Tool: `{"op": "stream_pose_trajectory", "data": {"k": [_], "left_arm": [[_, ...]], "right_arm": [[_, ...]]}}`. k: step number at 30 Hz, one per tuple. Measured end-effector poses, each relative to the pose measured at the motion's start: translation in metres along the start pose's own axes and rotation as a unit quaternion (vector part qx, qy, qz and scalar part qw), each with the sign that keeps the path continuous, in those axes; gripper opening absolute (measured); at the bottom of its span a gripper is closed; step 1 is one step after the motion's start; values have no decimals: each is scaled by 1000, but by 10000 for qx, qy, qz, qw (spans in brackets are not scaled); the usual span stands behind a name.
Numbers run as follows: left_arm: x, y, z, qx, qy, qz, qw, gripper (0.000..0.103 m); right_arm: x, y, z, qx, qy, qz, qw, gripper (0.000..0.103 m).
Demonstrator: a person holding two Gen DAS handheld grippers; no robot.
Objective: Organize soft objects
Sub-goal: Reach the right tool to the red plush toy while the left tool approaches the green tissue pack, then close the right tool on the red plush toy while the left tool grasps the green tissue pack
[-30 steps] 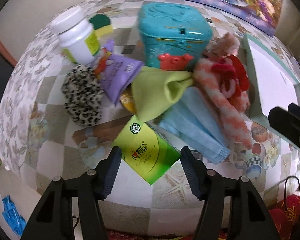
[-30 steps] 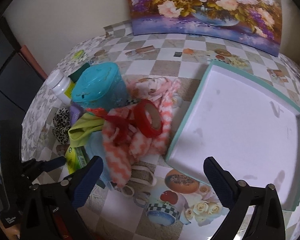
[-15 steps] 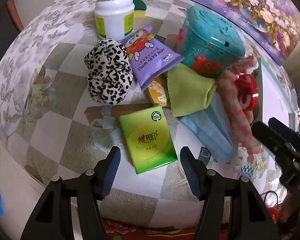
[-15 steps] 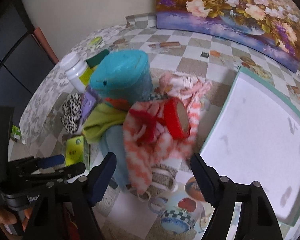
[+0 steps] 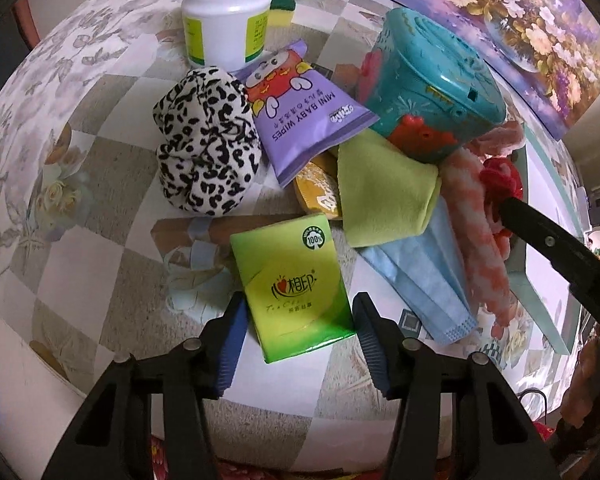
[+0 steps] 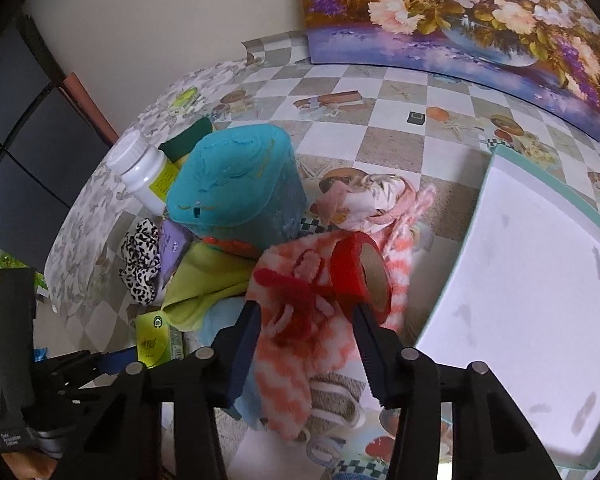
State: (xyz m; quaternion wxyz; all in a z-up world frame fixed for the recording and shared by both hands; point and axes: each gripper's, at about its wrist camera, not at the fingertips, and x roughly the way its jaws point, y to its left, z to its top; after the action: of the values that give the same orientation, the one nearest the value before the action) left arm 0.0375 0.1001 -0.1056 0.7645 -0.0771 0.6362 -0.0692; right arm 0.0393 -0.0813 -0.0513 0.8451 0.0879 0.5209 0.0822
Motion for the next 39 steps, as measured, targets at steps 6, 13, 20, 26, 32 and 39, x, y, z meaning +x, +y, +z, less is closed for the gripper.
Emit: {"op": "stream_pose_trajectory", "data": {"k": [6, 13, 20, 26, 32, 39], "left_arm": [[1, 3, 1, -4, -57, -9, 10000, 51], [4, 8, 14, -7, -61, -9, 10000, 51], [-10, 3, -3, -145, -73, 48, 9999, 50], [-22, 10, -7, -266, -157, 78, 9995, 49], [-51, 9, -6, -305, -408, 88, 9987, 49], [-76, 2, -5, -273, -637, 141, 9975, 49]], "right_arm": [[9, 9, 3, -151, 58, -39, 9999, 39], [12, 12, 2, -241, 107, -62, 9996, 20], [1, 6, 4, -90, -1, 147, 9999, 17], [-13, 1, 7, 61, -170, 327, 9993, 17], [-28, -1, 8, 106, -341, 461, 9983, 17], [-32, -5, 6, 124, -308, 546, 9980, 17]]}}
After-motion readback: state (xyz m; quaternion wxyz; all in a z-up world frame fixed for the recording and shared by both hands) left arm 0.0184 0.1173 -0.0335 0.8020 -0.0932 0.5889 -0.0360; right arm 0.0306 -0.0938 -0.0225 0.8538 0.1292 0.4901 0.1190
